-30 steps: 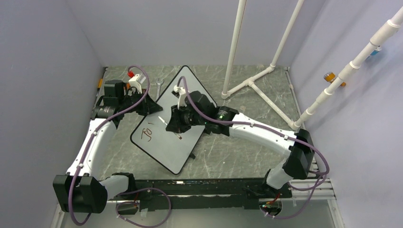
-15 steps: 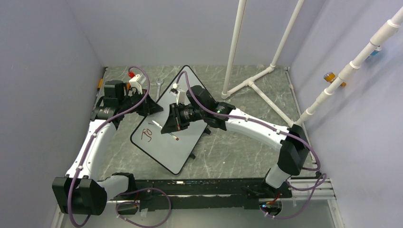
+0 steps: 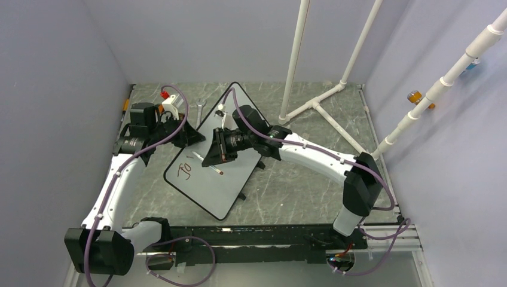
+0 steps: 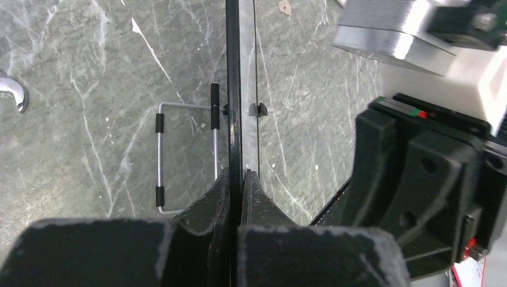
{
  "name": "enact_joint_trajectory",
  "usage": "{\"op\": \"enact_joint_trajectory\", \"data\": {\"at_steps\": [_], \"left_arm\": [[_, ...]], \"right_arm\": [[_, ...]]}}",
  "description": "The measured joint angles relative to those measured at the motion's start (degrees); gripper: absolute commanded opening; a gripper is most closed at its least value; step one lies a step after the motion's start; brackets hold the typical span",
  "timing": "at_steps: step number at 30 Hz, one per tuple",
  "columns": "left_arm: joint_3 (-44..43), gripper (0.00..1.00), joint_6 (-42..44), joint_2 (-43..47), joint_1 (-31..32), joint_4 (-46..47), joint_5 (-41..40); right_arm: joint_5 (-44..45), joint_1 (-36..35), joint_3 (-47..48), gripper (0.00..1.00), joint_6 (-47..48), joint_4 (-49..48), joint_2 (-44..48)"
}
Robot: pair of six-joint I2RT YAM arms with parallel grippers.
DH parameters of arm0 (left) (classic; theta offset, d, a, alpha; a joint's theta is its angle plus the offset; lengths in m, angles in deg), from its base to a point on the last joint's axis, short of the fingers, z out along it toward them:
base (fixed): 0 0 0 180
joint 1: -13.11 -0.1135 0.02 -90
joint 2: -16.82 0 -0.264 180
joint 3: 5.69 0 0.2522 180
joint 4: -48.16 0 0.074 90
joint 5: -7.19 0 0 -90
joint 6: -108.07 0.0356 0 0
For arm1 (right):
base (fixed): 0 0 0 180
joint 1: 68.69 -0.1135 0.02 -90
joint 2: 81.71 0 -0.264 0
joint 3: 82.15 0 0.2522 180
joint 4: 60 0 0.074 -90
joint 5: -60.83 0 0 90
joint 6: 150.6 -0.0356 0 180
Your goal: Write a sentence on the whiteboard
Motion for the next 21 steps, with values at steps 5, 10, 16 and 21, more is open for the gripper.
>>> {"op": "enact_joint_trajectory", "data": {"at_steps": [5, 10, 16, 21], "left_arm": [[0.2, 0.0, 0.22, 0.33, 0.11, 0.04, -0.17], [0.2, 0.0, 0.15, 0.61, 0.13, 0.02, -0.33], [0.33, 0.0, 0.26, 1.03, 0.22, 0.02, -0.39], [0.52, 0.0, 0.26, 1.25, 0.22, 0.07, -0.44]], "right_arm": [[-0.68, 0.39, 1.38, 0.0, -1.18, 0.87, -1.57], [-1.03, 0.42, 2.34, 0.0, -1.53, 0.96, -1.88], [-1.53, 0.42, 2.34, 0.0, -1.77, 0.98, -1.88], [-1.79, 0.42, 1.66, 0.0, -1.79, 0.87, -1.86]]}}
